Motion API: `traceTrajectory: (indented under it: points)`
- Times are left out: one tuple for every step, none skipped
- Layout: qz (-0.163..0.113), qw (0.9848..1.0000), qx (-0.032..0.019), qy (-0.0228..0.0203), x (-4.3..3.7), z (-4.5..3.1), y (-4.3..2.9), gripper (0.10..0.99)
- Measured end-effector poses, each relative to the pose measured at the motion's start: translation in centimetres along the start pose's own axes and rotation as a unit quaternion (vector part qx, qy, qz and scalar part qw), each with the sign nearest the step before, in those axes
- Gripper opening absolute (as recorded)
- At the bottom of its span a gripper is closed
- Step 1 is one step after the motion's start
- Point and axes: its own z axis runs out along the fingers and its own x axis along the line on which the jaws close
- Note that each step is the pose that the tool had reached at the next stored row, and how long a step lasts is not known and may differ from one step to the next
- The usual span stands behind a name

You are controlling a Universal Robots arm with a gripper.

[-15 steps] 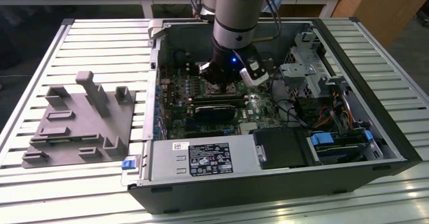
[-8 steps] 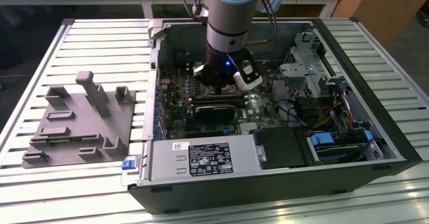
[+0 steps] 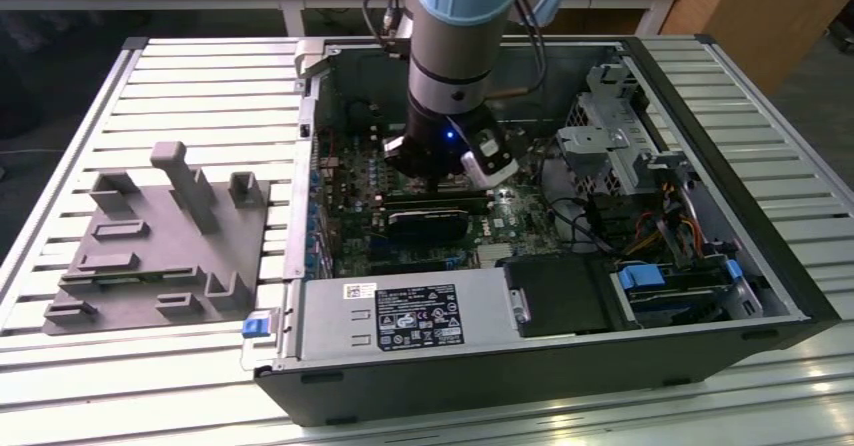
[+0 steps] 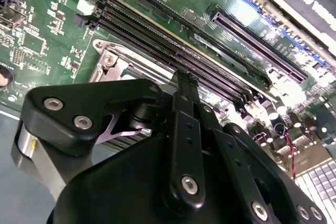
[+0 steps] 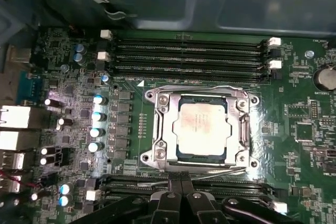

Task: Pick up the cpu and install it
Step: 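Install the second cpu locking lever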

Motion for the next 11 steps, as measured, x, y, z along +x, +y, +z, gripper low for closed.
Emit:
traceTrajectory:
  points:
    - [0.0, 1.0, -0.001, 0.0, 0.0, 0.09, -0.02, 0.106]
    - [0.0, 1.0, -0.0023, 0.0, 0.01, 0.16, -0.03, 0.106]
    - [0.0, 1.0, -0.0038, -0.0001, 0.03, 0.2, -0.04, 0.106]
    - [0.0, 1.0, -0.0051, -0.0002, 0.09, 0.25, -0.06, 0.106]
    - [0.0, 1.0, -0.006, -0.0002, 0.21, 0.28, -0.13, 0.106]
    - [0.0, 1.0, -0.007, -0.0002, 0.34, 0.3, -0.2, 0.106]
    - [0.0, 1.0, -0.008, -0.0003, 0.48, 0.31, -0.28, 0.106]
    - [0.0, 1.0, -0.0093, -0.0003, 0.63, 0.32, -0.35, 0.106]
    - [0.0, 0.9999, -0.0108, -0.0004, 0.81, 0.33, -0.4, 0.106]
    - [0.0, 0.9999, -0.0127, -0.0005, 1.0, 0.34, -0.44, 0.106]
    - [0.0, 0.9999, -0.0149, -0.0005, 1.2, 0.35, -0.47, 0.106]
